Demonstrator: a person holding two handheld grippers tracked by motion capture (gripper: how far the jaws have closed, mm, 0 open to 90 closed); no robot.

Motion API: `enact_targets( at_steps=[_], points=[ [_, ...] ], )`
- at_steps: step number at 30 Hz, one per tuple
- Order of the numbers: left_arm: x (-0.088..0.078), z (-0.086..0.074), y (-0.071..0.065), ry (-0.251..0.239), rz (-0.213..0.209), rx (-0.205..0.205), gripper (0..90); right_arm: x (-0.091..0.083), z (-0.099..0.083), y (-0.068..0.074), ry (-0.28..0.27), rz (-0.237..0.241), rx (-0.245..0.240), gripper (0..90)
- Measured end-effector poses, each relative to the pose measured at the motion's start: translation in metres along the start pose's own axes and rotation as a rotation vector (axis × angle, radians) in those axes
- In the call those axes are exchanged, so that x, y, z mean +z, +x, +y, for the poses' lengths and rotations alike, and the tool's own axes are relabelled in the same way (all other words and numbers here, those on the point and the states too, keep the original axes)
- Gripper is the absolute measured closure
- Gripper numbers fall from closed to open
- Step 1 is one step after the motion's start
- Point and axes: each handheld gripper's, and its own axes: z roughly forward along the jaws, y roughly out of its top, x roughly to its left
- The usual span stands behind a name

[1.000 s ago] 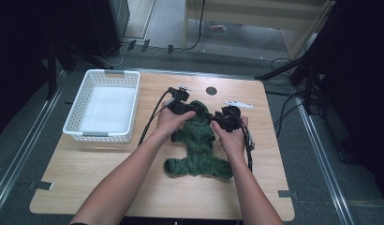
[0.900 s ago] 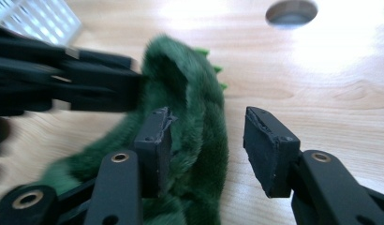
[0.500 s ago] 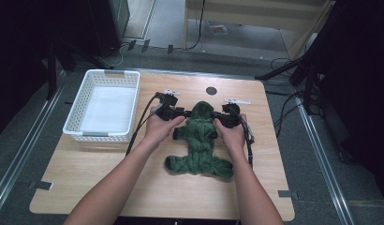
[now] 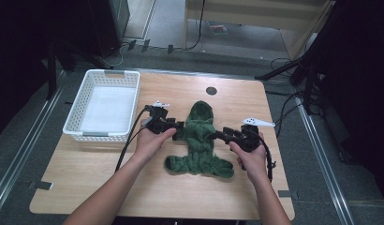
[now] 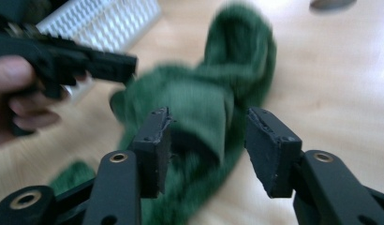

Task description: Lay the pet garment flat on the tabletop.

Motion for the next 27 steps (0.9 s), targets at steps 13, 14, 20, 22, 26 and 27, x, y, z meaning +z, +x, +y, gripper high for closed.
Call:
enact_targets(
  at_steps=[13, 14, 20, 22, 26, 27],
  points=[
    [0.017, -0.015, 0.0, 0.069, -0.03, -0.006, 79.6, 0.026, 0.003, 0.006, -0.015, -0.148, -0.028, 89.4],
    [0.017, -0.015, 0.0, 0.066, -0.034, 0.004, 82.5, 0.024, 0.004, 0.003, -0.026, -0.166, -0.009, 89.5],
    [0.018, -0.01, 0.003, 0.028, 0.036, 0.058, 86.7, 0.015, 0.003, -0.025, 0.005, -0.286, 0.059, 90.0],
    [0.024, -0.009, 0.004, 0.033, 0.068, 0.07, 86.8, 0.02, -0.002, -0.03, 0.056, -0.345, 0.012, 90.0],
    [0.035, -0.011, 0.002, 0.03, 0.112, 0.085, 86.6, 0.029, -0.013, -0.034, 0.095, -0.379, 0.0, 90.0],
    [0.036, -0.011, 0.002, 0.021, 0.114, 0.081, 86.2, 0.029, -0.013, -0.034, 0.096, -0.387, -0.002, 90.0]
  ],
)
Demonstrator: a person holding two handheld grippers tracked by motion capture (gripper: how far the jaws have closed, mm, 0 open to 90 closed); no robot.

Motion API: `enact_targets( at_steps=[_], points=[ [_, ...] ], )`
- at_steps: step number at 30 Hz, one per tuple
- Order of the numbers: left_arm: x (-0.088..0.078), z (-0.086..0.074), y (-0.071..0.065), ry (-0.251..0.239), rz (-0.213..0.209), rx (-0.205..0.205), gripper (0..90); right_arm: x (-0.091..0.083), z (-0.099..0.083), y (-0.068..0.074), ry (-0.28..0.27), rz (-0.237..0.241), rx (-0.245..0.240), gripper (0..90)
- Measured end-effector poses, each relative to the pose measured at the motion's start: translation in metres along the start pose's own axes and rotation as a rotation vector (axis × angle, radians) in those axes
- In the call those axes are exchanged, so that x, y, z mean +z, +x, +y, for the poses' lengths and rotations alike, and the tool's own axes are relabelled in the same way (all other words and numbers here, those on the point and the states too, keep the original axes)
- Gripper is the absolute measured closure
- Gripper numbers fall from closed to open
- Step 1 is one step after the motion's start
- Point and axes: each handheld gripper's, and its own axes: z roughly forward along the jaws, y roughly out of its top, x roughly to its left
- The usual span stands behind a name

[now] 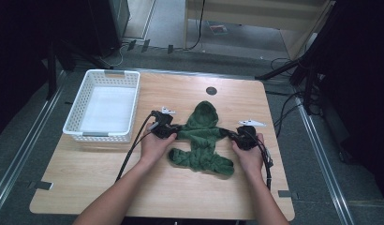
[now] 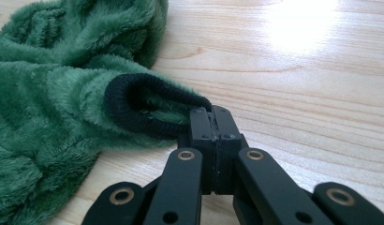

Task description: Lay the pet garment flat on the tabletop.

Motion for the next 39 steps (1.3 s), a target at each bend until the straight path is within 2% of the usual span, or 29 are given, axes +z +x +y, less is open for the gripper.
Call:
enact_targets(
  at_steps=[2, 3, 4, 5, 6, 8, 10, 11, 13, 14, 15, 16, 17, 19, 20, 21, 23, 24, 26, 27, 29, 30, 32, 34, 36, 38, 39],
  points=[
    [0.0, 0.001, -0.001, -0.023, -0.019, -0.01, 83.8, -0.001, 0.0, 0.0, -0.007, 0.003, -0.008, 88.8],
    [-0.001, 0.001, -0.002, -0.037, -0.013, -0.012, 79.1, -0.002, 0.0, 0.0, -0.017, 0.014, -0.013, 86.1],
    [-0.004, 0.002, -0.002, -0.056, -0.009, -0.015, 71.7, -0.005, 0.0, 0.0, -0.036, 0.018, -0.009, 75.8],
    [-0.009, 0.004, -0.001, -0.078, -0.032, -0.02, 65.6, -0.009, 0.002, -0.001, -0.07, 0.019, -0.001, 65.8],
    [-0.014, 0.005, 0.0, -0.103, -0.047, -0.031, 59.9, -0.015, 0.004, -0.002, -0.1, 0.032, 0.018, 60.1],
    [-0.026, 0.009, -0.002, -0.148, -0.058, -0.032, 52.1, -0.031, 0.008, -0.003, -0.171, 0.055, 0.054, 57.1],
    [-0.038, 0.01, -0.007, -0.189, -0.085, -0.012, 52.9, -0.047, 0.01, 0.004, -0.224, 0.068, 0.071, 60.5],
    [-0.042, 0.01, -0.013, -0.199, -0.1, 0.007, 54.8, -0.051, 0.01, 0.01, -0.231, 0.103, 0.067, 61.8],
    [-0.042, 0.009, -0.028, -0.19, -0.134, 0.06, 58.3, -0.053, 0.009, 0.028, -0.208, 0.163, 0.007, 65.4],
    [-0.039, 0.008, -0.036, -0.174, -0.153, 0.08, 60.1, -0.052, 0.008, 0.039, -0.193, 0.172, -0.037, 65.5],
    [-0.036, 0.007, -0.043, -0.157, -0.167, 0.093, 61.2, -0.052, 0.007, 0.051, -0.201, 0.173, -0.063, 67.0],
    [-0.032, 0.006, -0.047, -0.146, -0.158, 0.097, 62.2, -0.053, 0.007, 0.061, -0.228, 0.197, -0.083, 70.3],
    [-0.029, 0.006, -0.047, -0.142, -0.147, 0.075, 63.2, -0.053, 0.007, 0.07, -0.246, 0.231, -0.102, 72.4],
    [-0.023, 0.005, -0.041, -0.124, -0.116, -0.007, 63.3, -0.048, 0.012, 0.086, -0.256, 0.267, -0.143, 75.1],
    [-0.022, 0.003, -0.037, -0.135, -0.101, -0.049, 63.5, -0.043, 0.015, 0.091, -0.244, 0.248, -0.148, 74.7],
    [-0.021, 0.002, -0.034, -0.142, -0.087, -0.068, 63.5, -0.036, 0.017, 0.092, -0.235, 0.208, -0.142, 72.1],
    [-0.021, 0.001, -0.033, -0.146, -0.069, -0.055, 62.2, -0.018, 0.021, 0.088, -0.191, 0.17, -0.102, 69.0],
    [-0.022, 0.001, -0.033, -0.152, -0.067, -0.041, 60.4, -0.01, 0.021, 0.084, -0.161, 0.141, -0.101, 68.6],
    [-0.025, 0.002, -0.033, -0.167, -0.073, -0.037, 57.8, -0.004, 0.017, 0.078, -0.162, 0.025, -0.117, 63.2],
    [-0.026, 0.002, -0.031, -0.175, -0.068, -0.039, 57.4, -0.004, 0.015, 0.073, -0.168, -0.015, -0.096, 58.6],
    [-0.028, 0.003, -0.027, -0.191, -0.055, -0.045, 57.0, -0.008, 0.009, 0.061, -0.2, -0.051, -0.012, 56.6],
    [-0.027, 0.004, -0.025, -0.192, -0.056, -0.052, 56.6, -0.011, 0.007, 0.056, -0.219, -0.042, 0.024, 55.8],
    [-0.024, 0.004, -0.025, -0.18, -0.06, -0.057, 55.7, -0.015, 0.006, 0.051, -0.258, -0.016, 0.038, 54.5],
    [-0.021, 0.003, -0.028, -0.165, -0.068, -0.046, 55.2, -0.016, 0.008, 0.053, -0.279, 0.064, 0.009, 54.0],
    [-0.018, 0.003, -0.031, -0.156, -0.077, -0.041, 55.1, -0.015, 0.011, 0.061, -0.284, 0.088, -0.038, 55.9],
    [-0.016, 0.003, -0.033, -0.15, -0.075, -0.036, 54.8, -0.01, 0.016, 0.068, -0.247, 0.15, -0.048, 57.4],
    [-0.016, 0.003, -0.033, -0.149, -0.077, -0.039, 54.9, -0.006, 0.019, 0.07, -0.214, 0.165, -0.063, 60.4]
  ],
)
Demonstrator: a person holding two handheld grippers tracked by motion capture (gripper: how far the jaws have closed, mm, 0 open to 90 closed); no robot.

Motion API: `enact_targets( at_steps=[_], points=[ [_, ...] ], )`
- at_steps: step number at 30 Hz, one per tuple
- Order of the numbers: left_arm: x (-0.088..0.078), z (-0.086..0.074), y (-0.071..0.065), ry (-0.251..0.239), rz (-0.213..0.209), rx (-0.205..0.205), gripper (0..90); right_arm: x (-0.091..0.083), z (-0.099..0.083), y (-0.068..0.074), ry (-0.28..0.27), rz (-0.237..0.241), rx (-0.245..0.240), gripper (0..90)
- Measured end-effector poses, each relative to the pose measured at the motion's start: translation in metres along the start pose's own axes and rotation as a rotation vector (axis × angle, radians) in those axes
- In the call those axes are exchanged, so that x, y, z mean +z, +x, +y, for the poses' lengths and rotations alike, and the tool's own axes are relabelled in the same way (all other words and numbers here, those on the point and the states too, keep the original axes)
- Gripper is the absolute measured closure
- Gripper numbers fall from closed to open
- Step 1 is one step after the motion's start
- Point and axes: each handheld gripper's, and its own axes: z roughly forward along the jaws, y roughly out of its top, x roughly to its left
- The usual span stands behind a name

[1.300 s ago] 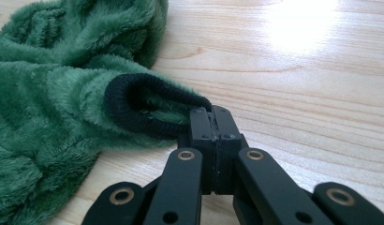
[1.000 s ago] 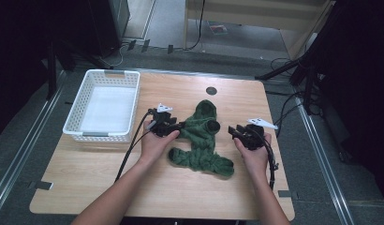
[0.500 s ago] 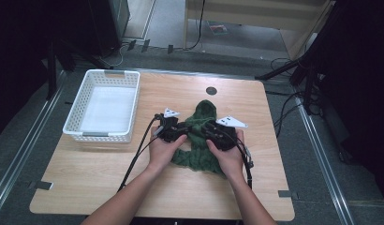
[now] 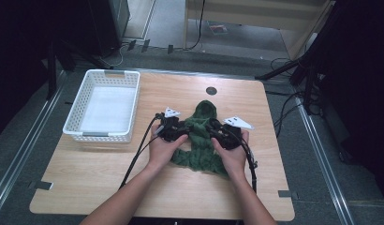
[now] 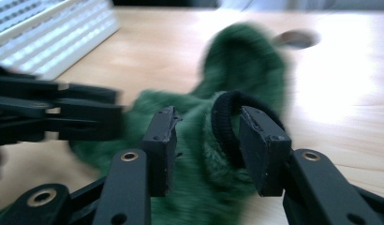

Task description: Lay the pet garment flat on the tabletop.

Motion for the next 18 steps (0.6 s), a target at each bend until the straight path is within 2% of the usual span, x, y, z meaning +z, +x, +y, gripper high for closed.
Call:
enact_targets(
  at_steps=[1, 2, 3, 4, 5, 6, 9, 10, 11, 12, 13, 14, 15, 18],
  points=[
    [0.0, 0.0, 0.0, 0.0, 0.0, -0.002, 54.9, 0.005, 0.001, 0.001, 0.038, -0.003, -0.007, 72.8],
    [0.0, 0.001, 0.0, 0.001, 0.002, -0.001, 54.9, 0.008, 0.0, 0.001, 0.059, -0.039, -0.016, 83.2],
    [0.0, 0.001, 0.001, -0.002, 0.003, 0.0, 54.9, 0.008, 0.0, 0.0, 0.063, -0.053, -0.002, 90.0],
    [-0.002, 0.002, 0.001, -0.003, 0.002, 0.002, 54.9, 0.005, 0.0, -0.003, 0.045, -0.025, 0.035, 90.0],
    [-0.003, 0.003, 0.001, -0.009, 0.005, 0.005, 54.9, -0.001, 0.0, -0.004, -0.001, -0.007, 0.059, 90.0],
    [-0.003, 0.003, 0.001, -0.012, 0.008, 0.008, 54.9, -0.009, 0.0, -0.003, -0.045, -0.009, 0.063, 90.0],
    [-0.004, 0.005, 0.006, -0.02, 0.019, 0.002, 54.9, -0.029, 0.0, 0.003, -0.101, -0.073, 0.005, 90.0],
    [-0.004, 0.005, 0.008, -0.023, 0.017, -0.011, 54.9, -0.033, 0.0, 0.001, -0.113, -0.109, 0.008, 90.0],
    [-0.004, 0.005, 0.009, -0.023, 0.015, -0.018, 54.9, -0.035, 0.001, -0.003, -0.119, -0.138, 0.023, 85.8],
    [-0.003, 0.005, 0.009, -0.021, 0.015, -0.021, 54.9, -0.036, 0.003, -0.008, -0.124, -0.141, 0.05, 80.2],
    [-0.003, 0.005, 0.008, -0.021, 0.016, -0.02, 54.9, -0.035, 0.005, -0.013, -0.115, -0.12, 0.074, 73.7],
    [-0.003, 0.004, 0.007, -0.02, 0.015, -0.018, 54.9, -0.03, 0.008, -0.017, -0.079, -0.1, 0.082, 66.5],
    [-0.003, 0.004, 0.007, -0.019, 0.013, -0.016, 54.9, -0.024, 0.01, -0.019, -0.026, -0.098, 0.083, 63.6],
    [-0.002, 0.005, 0.005, -0.019, 0.013, -0.012, 54.9, -0.005, 0.009, -0.016, 0.038, -0.124, 0.058, 61.6]
  ],
)
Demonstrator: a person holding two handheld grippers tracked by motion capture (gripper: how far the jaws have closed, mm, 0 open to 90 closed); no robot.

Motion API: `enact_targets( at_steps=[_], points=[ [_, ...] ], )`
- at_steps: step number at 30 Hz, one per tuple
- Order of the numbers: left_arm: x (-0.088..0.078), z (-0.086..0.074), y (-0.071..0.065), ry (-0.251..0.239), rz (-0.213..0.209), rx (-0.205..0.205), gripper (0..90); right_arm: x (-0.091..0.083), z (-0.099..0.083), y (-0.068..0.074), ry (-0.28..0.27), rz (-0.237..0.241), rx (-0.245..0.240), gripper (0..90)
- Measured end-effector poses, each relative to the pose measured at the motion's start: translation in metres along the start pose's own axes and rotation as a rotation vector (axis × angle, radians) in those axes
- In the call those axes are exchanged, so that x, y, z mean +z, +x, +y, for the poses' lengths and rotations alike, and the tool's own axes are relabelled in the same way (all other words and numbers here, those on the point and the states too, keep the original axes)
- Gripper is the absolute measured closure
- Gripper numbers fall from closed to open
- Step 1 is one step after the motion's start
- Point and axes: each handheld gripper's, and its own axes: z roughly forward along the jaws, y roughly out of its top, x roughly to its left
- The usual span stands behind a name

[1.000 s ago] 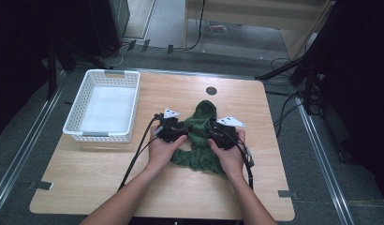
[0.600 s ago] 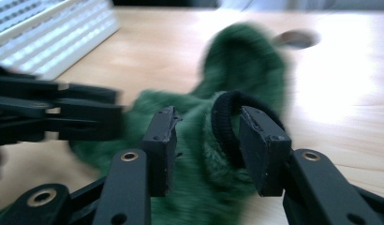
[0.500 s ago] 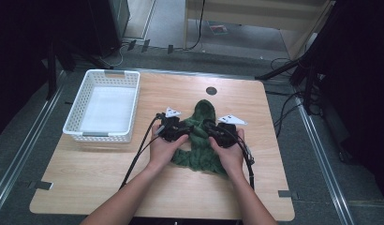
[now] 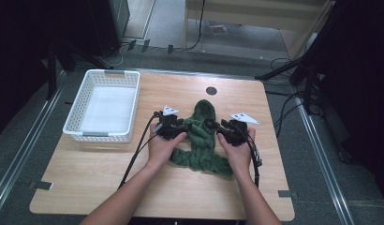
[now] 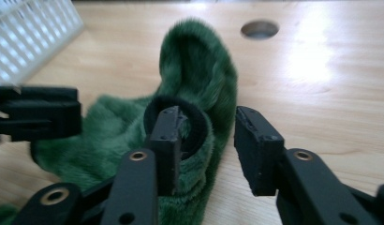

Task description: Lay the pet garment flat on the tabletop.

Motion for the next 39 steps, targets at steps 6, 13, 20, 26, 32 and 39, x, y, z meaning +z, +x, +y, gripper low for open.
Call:
enact_targets(
  at_steps=[6, 13, 20, 26, 32, 39],
  points=[
    [-0.002, 0.004, 0.004, -0.007, 0.004, 0.0, 55.1, -0.002, -0.003, 0.003, -0.063, 0.009, 0.009, 86.9],
    [0.0, 0.005, 0.007, -0.005, 0.002, -0.021, 55.6, -0.027, -0.019, -0.017, -0.073, -0.012, 0.037, 87.0],
    [0.016, 0.009, -0.014, 0.015, -0.034, 0.022, 57.3, -0.018, -0.04, -0.042, 0.048, -0.094, 0.127, 86.9],
    [0.045, 0.007, -0.027, 0.127, -0.016, 0.107, 58.8, -0.012, -0.045, -0.042, 0.081, -0.141, 0.093, 85.4],
    [0.055, 0.003, -0.028, 0.17, 0.025, 0.134, 61.8, -0.035, -0.039, -0.04, -0.093, -0.215, 0.144, 67.1],
    [0.055, 0.002, -0.029, 0.173, 0.027, 0.142, 61.8, -0.021, -0.007, 0.019, -0.018, -0.026, -0.075, 81.3]
  ],
)
